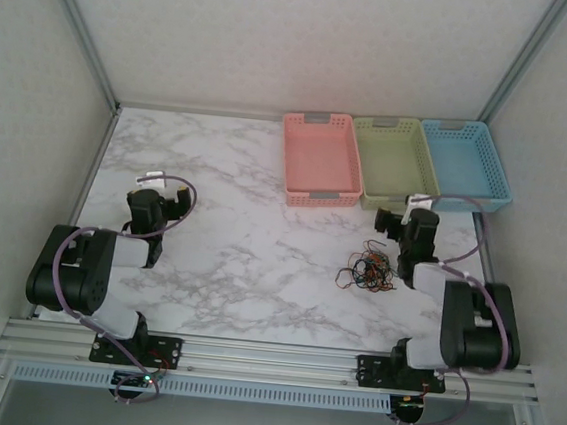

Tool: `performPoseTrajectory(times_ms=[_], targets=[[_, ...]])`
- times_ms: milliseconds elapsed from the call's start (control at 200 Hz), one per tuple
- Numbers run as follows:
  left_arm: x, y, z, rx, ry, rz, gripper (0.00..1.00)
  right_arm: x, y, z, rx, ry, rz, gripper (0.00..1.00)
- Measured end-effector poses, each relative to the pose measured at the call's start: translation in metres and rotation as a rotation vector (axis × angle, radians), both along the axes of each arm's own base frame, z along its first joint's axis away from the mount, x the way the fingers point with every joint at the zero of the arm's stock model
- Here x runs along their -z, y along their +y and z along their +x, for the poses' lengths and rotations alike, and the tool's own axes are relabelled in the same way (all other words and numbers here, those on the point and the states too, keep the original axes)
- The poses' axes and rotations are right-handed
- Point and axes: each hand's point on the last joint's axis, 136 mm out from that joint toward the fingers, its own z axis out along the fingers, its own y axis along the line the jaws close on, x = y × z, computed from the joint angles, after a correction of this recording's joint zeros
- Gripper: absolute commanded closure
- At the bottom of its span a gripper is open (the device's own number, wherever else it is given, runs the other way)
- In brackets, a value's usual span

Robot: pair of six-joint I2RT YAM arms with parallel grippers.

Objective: Untangle the cables

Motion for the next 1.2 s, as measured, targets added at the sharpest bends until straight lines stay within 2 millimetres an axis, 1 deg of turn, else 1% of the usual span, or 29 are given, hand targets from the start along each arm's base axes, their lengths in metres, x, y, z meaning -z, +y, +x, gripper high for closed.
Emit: performPoseTrajectory(times_ms=[35, 110, 180, 240, 310, 380, 445, 531, 596, 726, 881, 911, 996, 1086, 1196], targets=[[0.0, 0.0, 0.0, 0.001, 0.0, 0.0, 0.0, -0.022, -0.002, 0.003, 0.014, -0.034, 0.006, 0.01], [0.0, 0.0, 0.0, 0.002, 0.0, -0.001, 0.0, -0.075, -0.007, 0.012, 0.051, -0.109, 0.032, 0.02], [0.0, 0.0, 0.0, 0.002, 0.0, -0.001, 0.0, -0.112, -0.015, 0.023, 0.099, -0.138, 0.073, 0.01], [0.0, 0.0, 0.0, 0.002, 0.0, -0.001, 0.0, -0.129, -0.023, 0.034, 0.14, -0.122, 0.102, 0.03], [0.0, 0.0, 0.0, 0.002, 0.0, -0.001, 0.0, -0.134, -0.03, 0.051, 0.178, -0.071, 0.118, 0.04], [0.0, 0.0, 0.0, 0.002, 0.0, -0.001, 0.0, -0.127, -0.036, 0.07, 0.209, 0.007, 0.121, 0.06], [0.0, 0.0, 0.0, 0.002, 0.0, -0.001, 0.0, -0.113, -0.041, 0.089, 0.23, 0.089, 0.125, 0.1], [0.0, 0.0, 0.0, 0.002, 0.0, -0.001, 0.0, -0.09, -0.047, 0.111, 0.248, 0.194, 0.127, 0.17], [0.0, 0.0, 0.0, 0.002, 0.0, -0.001, 0.0, -0.072, -0.052, 0.126, 0.263, 0.261, 0.123, 0.17], [0.0, 0.0, 0.0, 0.002, 0.0, -0.001, 0.0, -0.042, -0.058, 0.147, 0.277, 0.363, 0.111, 0.17], [0.0, 0.0, 0.0, 0.002, 0.0, -0.001, 0.0, -0.021, -0.067, 0.176, 0.282, 0.427, 0.094, 0.19], [0.0, 0.0, 0.0, 0.002, 0.0, -0.001, 0.0, -0.017, -0.07, 0.18, 0.284, 0.436, 0.092, 0.2], [0.0, 0.0, 0.0, 0.002, 0.001, -0.001, 0.0, -0.001, -0.077, 0.188, 0.285, 0.479, 0.077, 0.3], [0.0, 0.0, 0.0, 0.002, 0.0, -0.001, 0.0, 0.018, -0.083, 0.198, 0.284, 0.521, 0.072, 0.36], [0.0, 0.0, 0.0, 0.002, 0.0, -0.001, 0.0, 0.041, -0.086, 0.2, 0.278, 0.577, 0.064, 0.48]])
